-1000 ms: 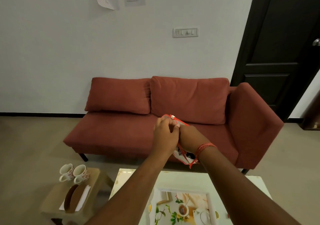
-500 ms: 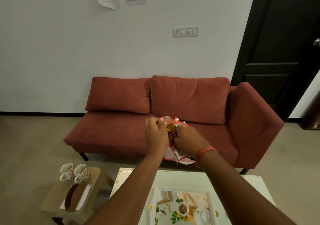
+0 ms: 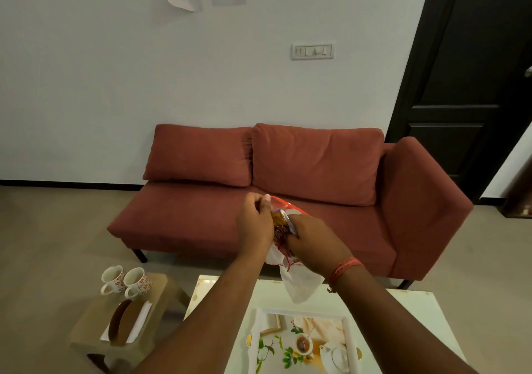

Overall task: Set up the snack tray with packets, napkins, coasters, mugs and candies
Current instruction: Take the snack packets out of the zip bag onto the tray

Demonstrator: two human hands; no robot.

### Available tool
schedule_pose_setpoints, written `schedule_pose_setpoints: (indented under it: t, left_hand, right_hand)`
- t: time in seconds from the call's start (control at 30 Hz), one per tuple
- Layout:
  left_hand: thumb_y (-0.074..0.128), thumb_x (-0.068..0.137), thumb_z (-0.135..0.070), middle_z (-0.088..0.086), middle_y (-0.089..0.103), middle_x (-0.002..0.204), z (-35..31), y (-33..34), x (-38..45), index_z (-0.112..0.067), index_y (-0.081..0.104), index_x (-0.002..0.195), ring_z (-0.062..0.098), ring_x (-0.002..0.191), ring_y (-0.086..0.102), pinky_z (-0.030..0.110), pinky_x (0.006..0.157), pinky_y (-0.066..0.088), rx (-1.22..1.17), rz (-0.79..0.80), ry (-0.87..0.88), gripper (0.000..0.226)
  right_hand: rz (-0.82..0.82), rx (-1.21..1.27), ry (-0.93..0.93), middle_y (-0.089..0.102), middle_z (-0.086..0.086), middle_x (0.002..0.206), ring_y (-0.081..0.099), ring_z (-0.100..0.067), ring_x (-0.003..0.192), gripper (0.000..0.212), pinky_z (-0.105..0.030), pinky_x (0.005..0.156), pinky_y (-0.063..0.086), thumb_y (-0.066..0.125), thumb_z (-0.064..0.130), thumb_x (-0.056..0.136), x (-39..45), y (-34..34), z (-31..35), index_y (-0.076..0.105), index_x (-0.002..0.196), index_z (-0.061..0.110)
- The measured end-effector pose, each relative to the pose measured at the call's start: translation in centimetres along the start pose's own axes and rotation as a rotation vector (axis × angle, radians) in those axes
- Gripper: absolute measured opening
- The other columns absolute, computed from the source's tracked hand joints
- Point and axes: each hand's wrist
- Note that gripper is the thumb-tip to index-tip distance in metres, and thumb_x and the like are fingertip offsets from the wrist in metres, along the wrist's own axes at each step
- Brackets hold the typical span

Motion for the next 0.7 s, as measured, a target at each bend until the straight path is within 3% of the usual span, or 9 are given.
schedule_pose_setpoints:
  t: [0.07,0.2,0.27,0.37,0.5,0.6,0.7]
  left_hand:
    - [0.045,0.102,-0.034,-0.003,0.059,0.079,0.3,-0.3,0.3,-0.023,0.049,0.083,0.013,0.072,0.057,0.030,0.066,0.049,-0.037,-0.017,-0.060,0.022]
    - [0.044,0.102,-0.035,-0.002,0.062,0.082,1.0,-0.4,0.9,-0.020,0.053,0.089,0.013,0.073,0.060,0.027,0.060,0.047,-0.076,-0.036,-0.156,0.022]
    - [0.042,0.103,-0.039,0.001,0.066,0.088,1.5,-0.3,1.0,-0.020,0.054,0.094,0.018,0.079,0.066,0.033,0.064,0.055,-0.074,-0.026,-0.196,0.024]
    - [0.044,0.102,-0.040,0.003,0.067,0.088,1.4,-0.1,1.3,-0.019,0.055,0.093,0.021,0.080,0.066,0.040,0.072,0.057,-0.120,-0.051,-0.252,0.025]
    - [0.050,0.099,-0.036,0.004,0.065,0.081,1.8,-0.3,1.7,-0.016,0.056,0.089,0.021,0.073,0.061,0.039,0.070,0.053,-0.206,-0.057,-0.329,0.023]
    - [0.052,0.098,-0.031,0.004,0.062,0.078,2.8,-0.2,1.3,-0.024,0.055,0.085,0.019,0.068,0.058,0.037,0.062,0.053,-0.272,0.043,-0.357,0.015]
    - [0.047,0.101,-0.020,0.002,0.067,0.087,2.4,-0.1,0.2,-0.028,0.059,0.097,0.013,0.067,0.060,0.027,0.054,0.048,-0.335,0.140,-0.364,0.015]
  right_hand:
    - [-0.041,0.051,-0.002,0.066,-0.005,0.094,0.055,-0.020,0.079,0.016,-0.027,0.062,0.037,0.050,0.013,0.090,-0.3,0.0,-0.4,0.064,0.099,0.015]
    - [-0.181,0.300,0.068,0.072,0.000,0.102,0.065,-0.014,0.089,0.022,-0.028,0.076,0.052,0.055,0.016,0.092,-0.8,0.4,-1.4,0.069,0.109,0.021]
    - [-0.213,0.460,0.103,0.073,0.005,0.103,0.067,-0.009,0.092,0.024,-0.032,0.082,0.057,0.058,0.019,0.093,-1.0,0.5,-1.6,0.070,0.113,0.026]
    - [-0.161,0.495,0.076,0.073,0.005,0.106,0.068,-0.009,0.096,0.026,-0.038,0.086,0.058,0.060,0.019,0.093,-1.4,0.3,-1.9,0.070,0.116,0.025]
    - [-0.132,0.508,-0.019,0.074,0.004,0.102,0.069,-0.012,0.094,0.022,-0.042,0.084,0.058,0.062,0.014,0.092,-1.8,0.3,-2.6,0.071,0.110,0.023]
    - [-0.223,0.906,0.008,0.075,0.000,0.106,0.070,-0.016,0.101,0.023,-0.036,0.087,0.057,0.059,0.010,0.096,-1.8,0.0,-2.4,0.070,0.113,0.021]
    - [-0.322,1.236,0.095,0.074,-0.007,0.110,0.070,-0.024,0.105,0.023,-0.038,0.087,0.057,0.056,0.006,0.097,-1.2,-0.2,-2.2,0.069,0.114,0.014]
Point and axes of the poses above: each hand's wrist, its own x-axis towards the middle knuckle, its own y-axis out of the palm, z = x × y
